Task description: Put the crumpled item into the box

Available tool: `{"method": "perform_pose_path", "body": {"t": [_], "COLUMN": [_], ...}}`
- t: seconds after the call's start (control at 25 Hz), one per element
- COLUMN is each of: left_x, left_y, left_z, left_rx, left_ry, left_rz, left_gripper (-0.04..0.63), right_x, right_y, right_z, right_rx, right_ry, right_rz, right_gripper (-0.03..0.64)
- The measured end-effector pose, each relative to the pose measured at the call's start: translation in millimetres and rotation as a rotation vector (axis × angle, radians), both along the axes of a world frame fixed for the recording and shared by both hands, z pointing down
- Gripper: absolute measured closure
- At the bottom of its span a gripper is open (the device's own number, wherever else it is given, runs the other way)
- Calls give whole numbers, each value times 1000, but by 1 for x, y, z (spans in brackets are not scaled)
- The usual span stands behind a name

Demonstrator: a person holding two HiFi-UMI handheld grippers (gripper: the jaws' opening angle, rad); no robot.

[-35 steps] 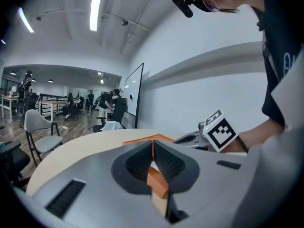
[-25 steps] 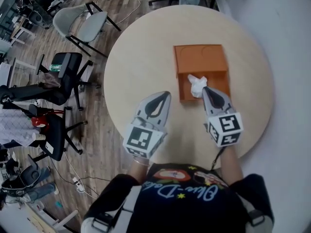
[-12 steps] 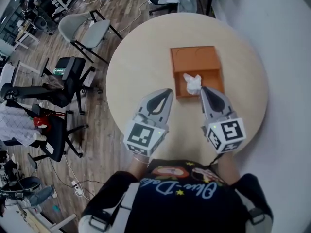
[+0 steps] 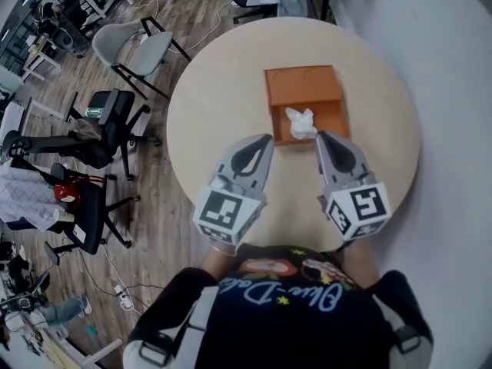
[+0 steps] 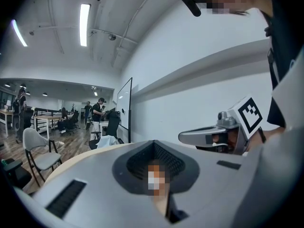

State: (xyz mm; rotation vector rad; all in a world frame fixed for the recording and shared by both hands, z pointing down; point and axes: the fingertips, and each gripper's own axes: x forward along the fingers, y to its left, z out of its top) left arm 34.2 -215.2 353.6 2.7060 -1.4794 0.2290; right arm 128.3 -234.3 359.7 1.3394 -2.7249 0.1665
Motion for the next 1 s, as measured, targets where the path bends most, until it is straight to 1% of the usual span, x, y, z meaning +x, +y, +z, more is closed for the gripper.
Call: {"method": "perform_pose_path", "body": {"t": [0.44, 0.56, 0.64, 0.76, 0.92, 1.0], "left_x": [-1, -3, -6, -14, -18, -20], "left_y": [12, 15, 15, 15, 14, 14], "left_z": [-2, -2, -2, -6, -3, -2], "left_rx": [13, 5, 11, -1, 13, 10], "left_ry": [7, 25, 14, 32, 14, 17], "left_rz": [5, -3, -5, -34, -26, -29], "left_gripper": [603, 603, 603, 603, 603, 603], "right_x": [5, 4, 2, 0, -2, -3], "right_y": [11, 12, 13, 14, 13, 13], "right_z": [-1, 1, 2, 0, 2, 2], "right_rx": [-7, -9, -8, -3, -4, -4], "right_ry": [5, 8, 10, 15, 18, 19], "right_rz": [12, 12, 11, 9, 7, 8], "right_gripper": [617, 617, 617, 617, 617, 617]}}
